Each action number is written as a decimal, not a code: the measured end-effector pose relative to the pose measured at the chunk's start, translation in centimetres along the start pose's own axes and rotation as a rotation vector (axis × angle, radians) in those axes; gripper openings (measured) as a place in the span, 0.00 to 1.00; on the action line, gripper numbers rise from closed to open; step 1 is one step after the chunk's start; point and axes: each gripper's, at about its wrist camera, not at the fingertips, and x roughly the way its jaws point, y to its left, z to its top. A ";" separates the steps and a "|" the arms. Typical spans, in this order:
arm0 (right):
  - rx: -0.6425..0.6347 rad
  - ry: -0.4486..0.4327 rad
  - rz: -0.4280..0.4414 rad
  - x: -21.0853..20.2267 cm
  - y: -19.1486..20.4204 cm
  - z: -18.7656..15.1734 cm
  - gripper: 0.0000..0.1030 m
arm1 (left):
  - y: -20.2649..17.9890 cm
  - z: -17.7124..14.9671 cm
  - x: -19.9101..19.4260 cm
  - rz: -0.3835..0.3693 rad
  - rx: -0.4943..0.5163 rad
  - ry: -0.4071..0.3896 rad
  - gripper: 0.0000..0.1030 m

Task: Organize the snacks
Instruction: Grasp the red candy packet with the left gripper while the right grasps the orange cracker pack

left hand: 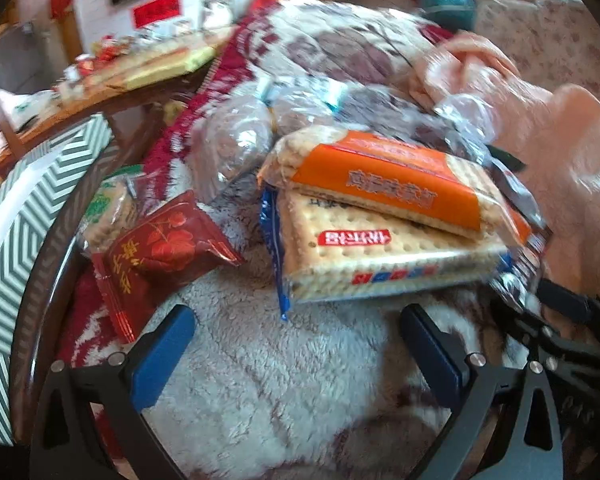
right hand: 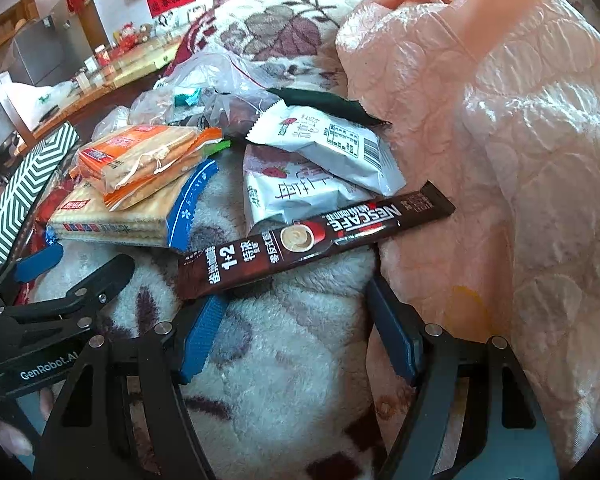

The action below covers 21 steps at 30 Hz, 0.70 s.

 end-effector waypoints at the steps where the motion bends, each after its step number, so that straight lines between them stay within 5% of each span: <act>1: 0.005 0.016 -0.001 -0.2 0.0 0.1 0.70 | 0.3 0.2 -0.2 -0.022 0.006 0.024 1.00; 10: -0.027 -0.042 0.032 -3.8 1.0 0.0 0.70 | 6.4 2.2 -4.9 -0.078 -0.092 0.000 0.99; 21: -0.115 -0.056 0.147 -5.6 3.8 2.1 0.70 | 10.4 3.9 -4.5 -0.068 -0.135 0.027 0.99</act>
